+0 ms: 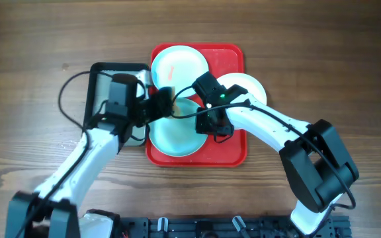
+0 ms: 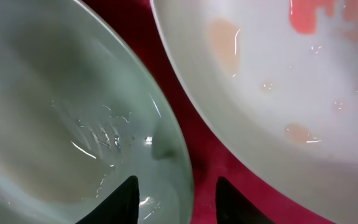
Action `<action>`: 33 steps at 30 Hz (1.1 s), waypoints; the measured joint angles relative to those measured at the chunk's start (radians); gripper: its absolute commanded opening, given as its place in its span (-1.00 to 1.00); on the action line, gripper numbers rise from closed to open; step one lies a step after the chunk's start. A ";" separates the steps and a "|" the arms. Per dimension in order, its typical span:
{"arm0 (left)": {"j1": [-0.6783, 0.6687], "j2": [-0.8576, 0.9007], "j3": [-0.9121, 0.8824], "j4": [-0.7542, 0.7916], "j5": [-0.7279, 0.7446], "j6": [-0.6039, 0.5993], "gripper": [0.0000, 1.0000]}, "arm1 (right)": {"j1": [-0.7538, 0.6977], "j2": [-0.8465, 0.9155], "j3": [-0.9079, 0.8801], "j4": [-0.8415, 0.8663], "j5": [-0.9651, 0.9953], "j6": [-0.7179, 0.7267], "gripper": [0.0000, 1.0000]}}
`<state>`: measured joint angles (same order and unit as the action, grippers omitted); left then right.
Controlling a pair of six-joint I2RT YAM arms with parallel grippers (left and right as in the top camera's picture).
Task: Clean dirty plates on tray and stack at the side
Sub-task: 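Return the sponge with the left gripper over the black tray, then grip the lower blue plate rim with the right gripper and lift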
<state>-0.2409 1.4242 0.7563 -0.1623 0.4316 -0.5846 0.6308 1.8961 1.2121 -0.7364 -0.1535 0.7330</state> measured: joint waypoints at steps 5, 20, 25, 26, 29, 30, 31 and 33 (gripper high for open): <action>0.063 -0.099 0.000 -0.078 -0.147 0.059 -0.92 | 0.000 0.000 -0.006 0.022 0.000 0.000 -0.34; 0.183 -0.130 0.000 -0.175 -0.545 0.207 -0.92 | 0.000 0.000 -0.035 0.046 0.002 0.006 -0.91; 0.195 -0.124 0.000 -0.212 -0.578 0.219 -0.92 | -0.007 0.000 -0.029 0.022 0.000 -0.023 -0.91; 0.195 -0.124 0.000 -0.213 -0.582 0.224 -0.92 | -0.011 0.000 -0.022 0.006 0.000 -0.031 -0.91; 0.195 -0.124 0.000 -0.216 -0.586 0.240 -0.92 | -0.018 -0.010 -0.003 -0.022 0.000 -0.050 -0.91; 0.195 -0.124 0.000 -0.219 -0.586 0.243 -0.92 | -0.018 -0.016 0.000 -0.026 0.001 -0.054 -0.91; 0.195 -0.124 0.000 -0.224 -0.588 0.244 -0.92 | -0.019 -0.025 0.001 -0.029 0.000 -0.061 -0.92; 0.195 -0.124 0.000 -0.234 -0.591 0.251 -0.92 | -0.019 -0.045 0.002 -0.032 0.001 -0.078 -0.92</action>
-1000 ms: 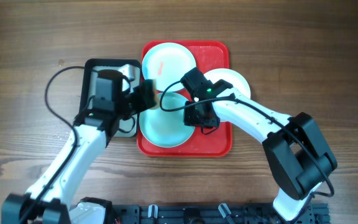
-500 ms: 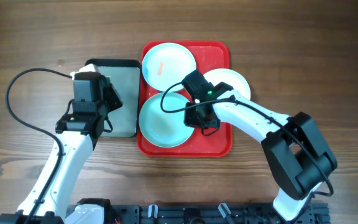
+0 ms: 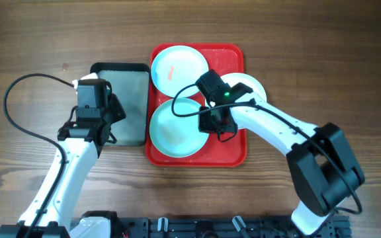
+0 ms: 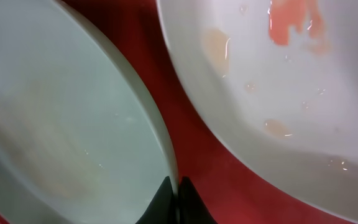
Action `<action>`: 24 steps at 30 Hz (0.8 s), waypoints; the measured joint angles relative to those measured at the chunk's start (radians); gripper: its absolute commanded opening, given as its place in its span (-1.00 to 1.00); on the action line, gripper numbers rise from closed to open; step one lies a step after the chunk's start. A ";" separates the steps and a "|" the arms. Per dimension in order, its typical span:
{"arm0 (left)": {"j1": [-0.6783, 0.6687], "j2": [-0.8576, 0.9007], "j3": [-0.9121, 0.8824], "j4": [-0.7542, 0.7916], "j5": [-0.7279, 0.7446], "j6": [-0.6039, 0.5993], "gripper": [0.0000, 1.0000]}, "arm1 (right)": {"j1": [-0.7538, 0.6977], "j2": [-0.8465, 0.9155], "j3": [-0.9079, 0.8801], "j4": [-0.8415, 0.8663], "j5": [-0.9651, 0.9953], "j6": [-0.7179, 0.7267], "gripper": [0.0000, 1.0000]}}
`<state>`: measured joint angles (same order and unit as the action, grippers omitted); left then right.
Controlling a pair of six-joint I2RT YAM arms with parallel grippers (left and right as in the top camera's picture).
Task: Clean dirty plates on tray and stack at the side
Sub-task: 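Grip the lower blue plate rim with the right gripper and lift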
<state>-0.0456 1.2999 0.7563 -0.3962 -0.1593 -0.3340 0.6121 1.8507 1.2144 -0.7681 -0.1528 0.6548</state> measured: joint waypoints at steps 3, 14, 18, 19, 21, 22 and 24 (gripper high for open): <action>0.000 0.000 0.000 -0.009 -0.001 0.000 -0.92 | 0.000 -0.018 0.000 -0.002 0.000 -0.021 -0.91; 0.000 0.000 0.000 -0.017 -0.001 0.019 -0.92 | 0.000 -0.047 0.000 -0.002 0.031 -0.056 -0.92; 0.000 0.000 0.000 -0.014 -0.001 0.020 -0.92 | 0.000 -0.048 0.001 -0.002 0.043 -0.060 -0.91; 0.000 0.000 0.000 -0.010 -0.001 0.022 -0.92 | 0.000 -0.051 0.004 -0.004 0.050 -0.067 -0.91; 0.000 0.000 0.000 -0.001 -0.001 0.023 -0.92 | 0.000 -0.061 0.014 -0.009 0.065 -0.082 -0.91; 0.000 0.000 0.000 0.000 -0.001 0.023 -0.92 | -0.001 -0.066 0.023 -0.013 0.072 -0.089 -0.91; 0.000 0.000 0.000 -0.001 -0.001 0.023 -0.92 | -0.001 -0.077 0.054 -0.017 0.090 -0.102 -0.91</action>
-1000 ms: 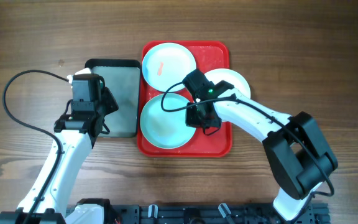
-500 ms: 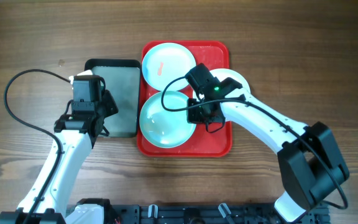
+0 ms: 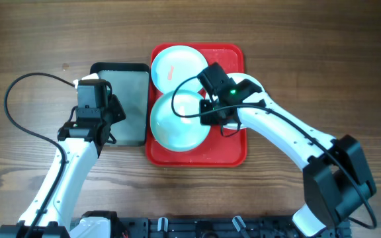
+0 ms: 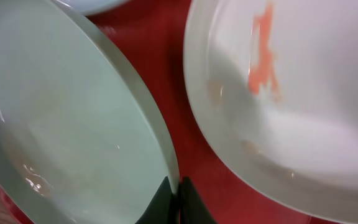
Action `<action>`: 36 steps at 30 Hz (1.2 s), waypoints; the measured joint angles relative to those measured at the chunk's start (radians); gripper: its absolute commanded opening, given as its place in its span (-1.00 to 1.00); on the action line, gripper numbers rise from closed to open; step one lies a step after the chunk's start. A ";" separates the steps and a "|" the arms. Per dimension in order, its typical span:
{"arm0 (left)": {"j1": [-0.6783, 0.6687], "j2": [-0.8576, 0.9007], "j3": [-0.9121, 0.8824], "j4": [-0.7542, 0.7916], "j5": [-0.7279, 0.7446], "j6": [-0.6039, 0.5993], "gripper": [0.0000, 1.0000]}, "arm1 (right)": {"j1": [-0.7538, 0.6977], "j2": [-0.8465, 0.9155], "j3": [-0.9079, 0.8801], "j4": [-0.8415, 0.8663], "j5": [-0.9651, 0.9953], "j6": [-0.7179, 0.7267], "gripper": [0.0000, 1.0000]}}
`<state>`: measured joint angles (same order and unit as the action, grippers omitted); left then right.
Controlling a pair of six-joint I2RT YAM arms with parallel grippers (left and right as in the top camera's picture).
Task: Clean dirty plates on tray and stack at the side
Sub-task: 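Grip the lower blue plate rim with the right gripper and lift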
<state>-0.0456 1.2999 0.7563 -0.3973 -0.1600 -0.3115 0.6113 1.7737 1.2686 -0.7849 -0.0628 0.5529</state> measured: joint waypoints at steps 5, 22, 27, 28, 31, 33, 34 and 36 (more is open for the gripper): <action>0.000 0.000 0.000 -0.015 0.000 0.000 -0.92 | 0.000 -0.018 0.050 0.051 0.043 -0.010 -0.92; 0.000 0.000 0.000 -0.053 0.024 0.000 -0.92 | 0.000 -0.019 0.051 0.381 0.081 -0.015 -0.91; 0.000 0.000 0.000 -0.066 0.027 0.000 -0.92 | 0.005 0.028 0.052 0.525 0.091 -0.015 -0.91; 0.000 0.000 0.000 -0.070 0.027 0.000 -0.92 | 0.008 0.047 0.052 0.559 0.093 -0.016 -0.91; 0.000 0.000 0.000 -0.076 0.027 0.000 -0.92 | 0.031 0.104 0.052 0.642 0.107 -0.016 -0.91; 0.000 0.000 0.000 -0.077 0.027 0.000 -0.92 | 0.050 0.132 0.052 0.697 0.130 -0.016 -0.91; 0.000 0.000 0.000 -0.079 0.027 0.000 -0.92 | 0.068 0.152 0.053 0.743 0.153 -0.021 -0.91; 0.000 0.000 0.000 -0.084 0.027 0.000 -0.92 | 0.091 0.169 0.052 0.809 0.181 -0.045 -0.91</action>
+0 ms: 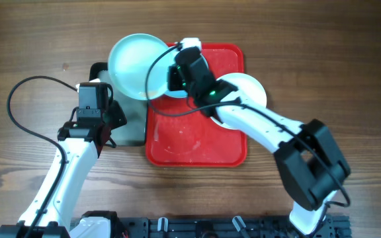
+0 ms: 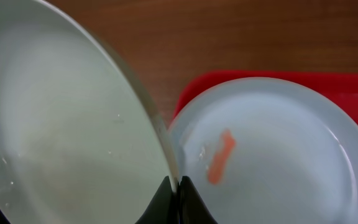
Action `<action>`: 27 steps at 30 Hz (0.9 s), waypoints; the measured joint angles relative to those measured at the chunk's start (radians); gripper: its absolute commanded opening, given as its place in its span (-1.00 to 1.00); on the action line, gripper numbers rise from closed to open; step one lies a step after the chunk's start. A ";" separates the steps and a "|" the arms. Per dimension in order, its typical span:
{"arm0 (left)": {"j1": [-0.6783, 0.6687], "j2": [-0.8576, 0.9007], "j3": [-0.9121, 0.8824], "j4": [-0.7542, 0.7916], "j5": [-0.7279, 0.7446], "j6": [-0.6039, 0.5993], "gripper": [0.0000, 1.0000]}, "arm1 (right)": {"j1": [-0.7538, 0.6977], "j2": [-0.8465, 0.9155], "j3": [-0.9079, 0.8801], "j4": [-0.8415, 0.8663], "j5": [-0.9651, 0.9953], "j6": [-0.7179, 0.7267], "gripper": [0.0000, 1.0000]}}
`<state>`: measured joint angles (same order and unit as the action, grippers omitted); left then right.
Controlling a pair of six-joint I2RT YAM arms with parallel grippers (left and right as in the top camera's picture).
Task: Clean dirty plates on tray and stack at the side
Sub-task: 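Grip the lower blue plate rim with the right gripper and lift, then swing the blue plate with the right gripper toward the upper right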
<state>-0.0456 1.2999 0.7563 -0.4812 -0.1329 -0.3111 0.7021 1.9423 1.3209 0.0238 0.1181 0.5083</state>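
My right gripper (image 2: pixel 174 186) is shut on the rim of a pale green plate (image 2: pixel 67 137). It holds that plate (image 1: pixel 137 56) tilted in the air past the far-left corner of the red tray (image 1: pixel 197 142). Below it on the tray lies a white plate (image 2: pixel 278 162) with a red smear (image 2: pixel 219 155); the right arm hides most of it in the overhead view. Another white plate (image 1: pixel 247 89) rests at the tray's right edge. My left gripper (image 1: pixel 111 118) hovers over a dark grey mat (image 1: pixel 132 129), its jaws too dark to read.
The dark mat lies against the tray's left side, partly under the lifted plate. Bare wooden table (image 1: pixel 323 59) surrounds the tray. The left arm's cable (image 1: pixel 18 99) loops out to the left. The tray's front half shows a wet patch.
The right gripper, still shut on the green plate's rim, has moved it from over the tray's front-left to beyond the far-left corner. The left arm has stayed put.
First the left gripper held something brownish against the green plate on the tray, with the right gripper open astride its rim. Then the left arm was back over the mat and the right gripper shut on the rim. The plate was then tilted up, and now hangs far left.
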 measured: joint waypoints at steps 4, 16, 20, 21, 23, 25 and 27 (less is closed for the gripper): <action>0.000 0.000 0.000 -0.008 0.000 0.000 -0.92 | 0.048 0.012 0.000 0.110 0.070 -0.050 -0.91; 0.000 0.000 0.000 -0.032 0.000 0.000 -0.92 | 0.094 0.087 0.002 0.372 0.174 -0.372 -0.91; 0.000 0.000 0.000 -0.032 0.000 0.000 -0.92 | 0.094 0.090 0.002 0.457 0.179 -0.520 -0.91; 0.000 0.000 0.000 -0.032 0.000 0.000 -0.92 | 0.094 0.090 0.002 0.486 0.179 -0.582 -0.92; 0.000 0.000 0.000 -0.032 0.000 0.000 -0.92 | 0.094 0.091 0.002 0.515 0.179 -0.655 -0.91; 0.000 0.000 0.000 -0.032 0.000 0.000 -0.92 | 0.094 0.091 0.002 0.537 0.180 -0.727 -0.92; 0.000 0.000 0.000 -0.032 0.000 0.000 -0.92 | 0.094 0.091 0.002 0.547 0.180 -0.802 -0.91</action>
<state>-0.0456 1.2999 0.7563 -0.5129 -0.1329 -0.3111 0.7959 2.0331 1.3231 0.5713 0.2977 -0.2935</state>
